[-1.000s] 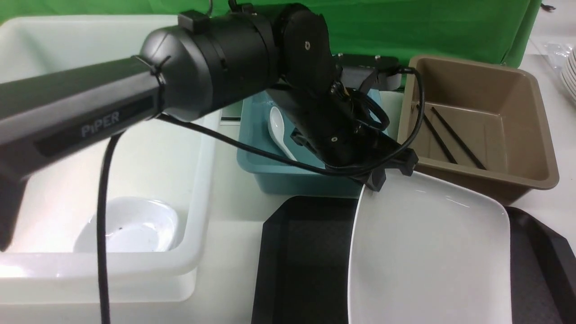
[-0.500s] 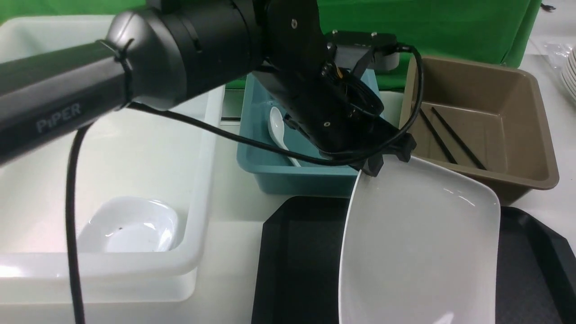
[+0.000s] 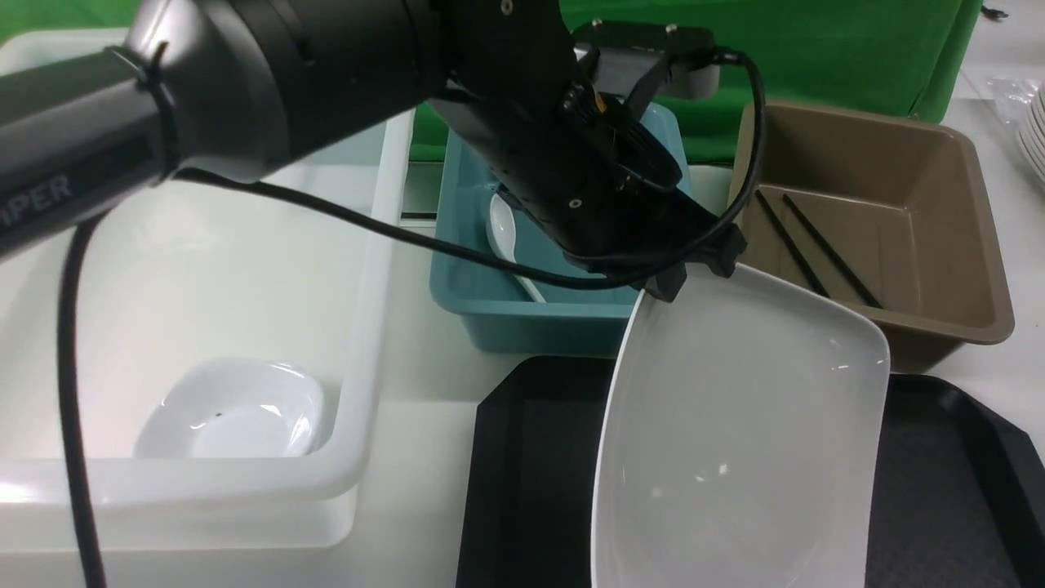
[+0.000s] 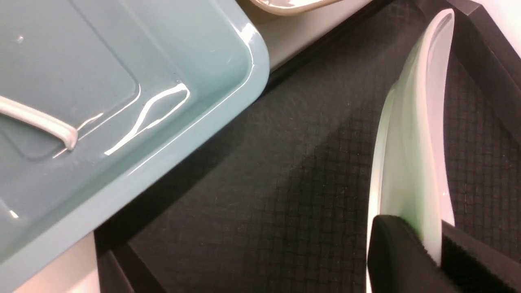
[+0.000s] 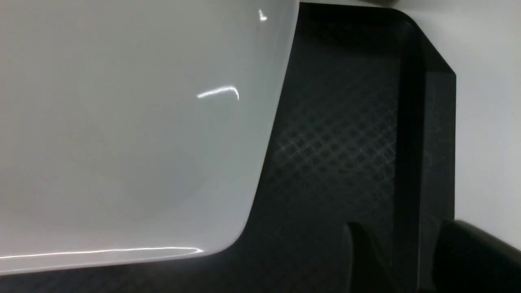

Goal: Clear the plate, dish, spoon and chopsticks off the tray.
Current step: Use the left arm to put the plate into the large storage box on the left

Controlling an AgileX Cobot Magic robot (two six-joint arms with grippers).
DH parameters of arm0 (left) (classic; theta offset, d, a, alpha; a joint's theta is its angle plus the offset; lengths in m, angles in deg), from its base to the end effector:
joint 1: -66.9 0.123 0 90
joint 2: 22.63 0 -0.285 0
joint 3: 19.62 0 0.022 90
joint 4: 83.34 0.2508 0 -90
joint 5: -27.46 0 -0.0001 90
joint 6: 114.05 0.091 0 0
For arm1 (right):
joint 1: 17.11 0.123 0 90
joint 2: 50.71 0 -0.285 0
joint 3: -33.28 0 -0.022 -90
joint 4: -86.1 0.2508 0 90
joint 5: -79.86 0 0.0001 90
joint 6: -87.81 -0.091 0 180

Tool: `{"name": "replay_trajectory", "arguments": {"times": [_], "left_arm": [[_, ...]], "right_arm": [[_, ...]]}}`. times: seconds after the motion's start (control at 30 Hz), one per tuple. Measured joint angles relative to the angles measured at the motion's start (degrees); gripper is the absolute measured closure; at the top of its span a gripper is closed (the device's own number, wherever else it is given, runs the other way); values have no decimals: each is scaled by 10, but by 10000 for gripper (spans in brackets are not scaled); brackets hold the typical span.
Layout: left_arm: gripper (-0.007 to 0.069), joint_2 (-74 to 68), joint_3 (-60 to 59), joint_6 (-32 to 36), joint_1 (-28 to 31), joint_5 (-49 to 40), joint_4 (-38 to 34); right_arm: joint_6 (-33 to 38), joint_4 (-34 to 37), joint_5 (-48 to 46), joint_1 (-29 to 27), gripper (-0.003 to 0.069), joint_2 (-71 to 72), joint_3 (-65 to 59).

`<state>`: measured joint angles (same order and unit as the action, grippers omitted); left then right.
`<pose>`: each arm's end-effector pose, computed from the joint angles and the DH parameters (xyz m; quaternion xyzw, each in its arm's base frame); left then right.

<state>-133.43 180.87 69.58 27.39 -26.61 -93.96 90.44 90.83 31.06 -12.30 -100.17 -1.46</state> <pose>0.3039 -0.2682 0.3373 0.3218 0.8922 -0.1775 0.2626 0.1276 0.0164 0.3249 -0.0469 0.9152 0.0469 0.3976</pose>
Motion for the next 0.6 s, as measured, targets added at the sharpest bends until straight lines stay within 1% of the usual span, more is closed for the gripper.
{"name": "replay_trajectory", "arguments": {"times": [0.47, 0.6], "left_arm": [[602, 43, -1, 3, 0, -3, 21], [602, 50, -2, -5, 0, -5, 31]], "right_arm": [[0, 0, 2, 0, 377, 0, 0], [0, 0, 5, 0, 381, 0, 0]]}}
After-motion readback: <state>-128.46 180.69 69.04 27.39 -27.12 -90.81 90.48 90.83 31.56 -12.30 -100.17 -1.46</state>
